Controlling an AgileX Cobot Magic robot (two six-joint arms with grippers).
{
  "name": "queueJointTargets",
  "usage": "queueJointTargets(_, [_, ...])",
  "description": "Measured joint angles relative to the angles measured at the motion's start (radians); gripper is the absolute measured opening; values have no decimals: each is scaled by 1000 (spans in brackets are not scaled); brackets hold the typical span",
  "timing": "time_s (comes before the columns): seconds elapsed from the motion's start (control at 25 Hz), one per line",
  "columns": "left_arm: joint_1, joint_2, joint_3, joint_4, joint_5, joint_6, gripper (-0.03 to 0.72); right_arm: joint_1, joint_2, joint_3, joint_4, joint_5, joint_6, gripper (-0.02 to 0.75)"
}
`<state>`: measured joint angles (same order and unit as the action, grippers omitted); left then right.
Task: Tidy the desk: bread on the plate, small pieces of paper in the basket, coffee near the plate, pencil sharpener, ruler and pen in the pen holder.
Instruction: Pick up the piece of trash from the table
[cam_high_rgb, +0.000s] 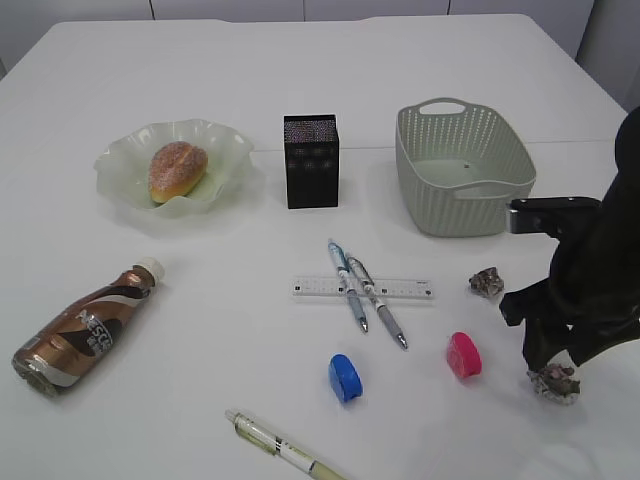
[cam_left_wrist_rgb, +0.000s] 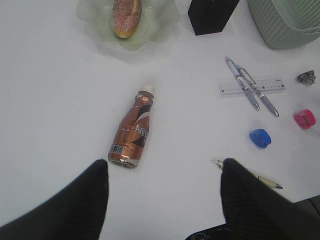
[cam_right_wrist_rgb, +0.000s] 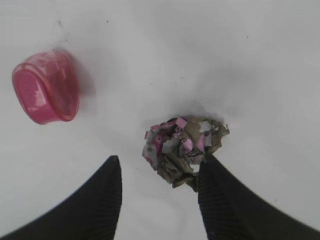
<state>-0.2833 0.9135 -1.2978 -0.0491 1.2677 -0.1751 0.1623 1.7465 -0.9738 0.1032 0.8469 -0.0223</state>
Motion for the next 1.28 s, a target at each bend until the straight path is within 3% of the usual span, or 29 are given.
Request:
queueJointTargets(0.16, [0, 0, 0, 0, 0, 0, 507, 0, 0, 0, -35, 2, 59, 420])
queueJointTargets(0.36, [0, 0, 0, 0, 0, -2, 507, 0, 0, 0, -87, 4, 97, 550])
queueJointTargets(0.44, [0, 0, 0, 0, 0, -2, 507, 0, 0, 0, -87, 4, 102, 570])
queueJointTargets(1.28, [0, 0, 0, 0, 0, -2, 507, 0, 140, 0, -73, -8, 108, 582])
